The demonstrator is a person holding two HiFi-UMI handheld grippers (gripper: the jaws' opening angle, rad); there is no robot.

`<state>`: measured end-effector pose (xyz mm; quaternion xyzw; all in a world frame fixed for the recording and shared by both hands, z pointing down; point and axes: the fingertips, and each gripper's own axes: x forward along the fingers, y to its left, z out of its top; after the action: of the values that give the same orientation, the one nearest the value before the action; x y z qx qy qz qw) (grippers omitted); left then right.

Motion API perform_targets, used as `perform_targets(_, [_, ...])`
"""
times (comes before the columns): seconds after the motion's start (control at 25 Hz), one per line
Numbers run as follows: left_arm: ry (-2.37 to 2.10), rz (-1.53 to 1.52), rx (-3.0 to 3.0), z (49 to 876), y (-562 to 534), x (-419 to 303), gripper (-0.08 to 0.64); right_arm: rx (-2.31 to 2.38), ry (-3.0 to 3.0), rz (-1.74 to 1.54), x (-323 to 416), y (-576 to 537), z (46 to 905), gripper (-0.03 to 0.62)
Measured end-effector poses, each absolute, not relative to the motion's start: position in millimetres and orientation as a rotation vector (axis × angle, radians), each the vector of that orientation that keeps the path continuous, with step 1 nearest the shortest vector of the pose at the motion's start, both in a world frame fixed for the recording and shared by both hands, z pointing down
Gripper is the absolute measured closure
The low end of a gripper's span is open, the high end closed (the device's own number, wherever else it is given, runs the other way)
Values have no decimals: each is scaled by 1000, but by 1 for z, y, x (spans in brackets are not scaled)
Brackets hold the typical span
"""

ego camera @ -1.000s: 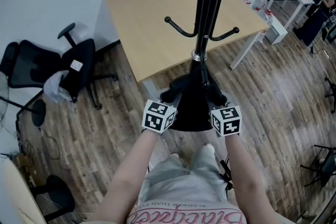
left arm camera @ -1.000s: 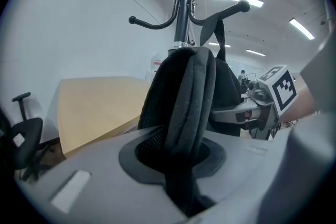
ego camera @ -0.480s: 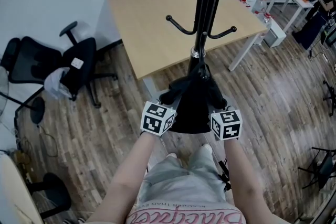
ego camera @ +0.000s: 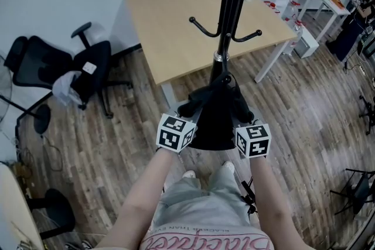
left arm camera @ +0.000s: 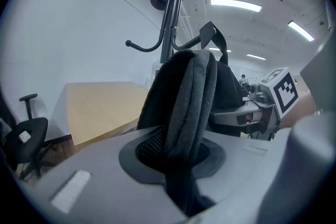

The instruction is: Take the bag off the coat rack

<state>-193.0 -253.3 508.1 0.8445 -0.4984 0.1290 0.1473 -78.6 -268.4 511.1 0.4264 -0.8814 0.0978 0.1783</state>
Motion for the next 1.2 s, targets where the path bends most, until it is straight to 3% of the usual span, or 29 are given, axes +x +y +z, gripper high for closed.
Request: perform_targets(1.2, [-1721, 344, 2390, 455, -209, -278, 477, 1067, -2633, 142, -167, -240, 463, 505])
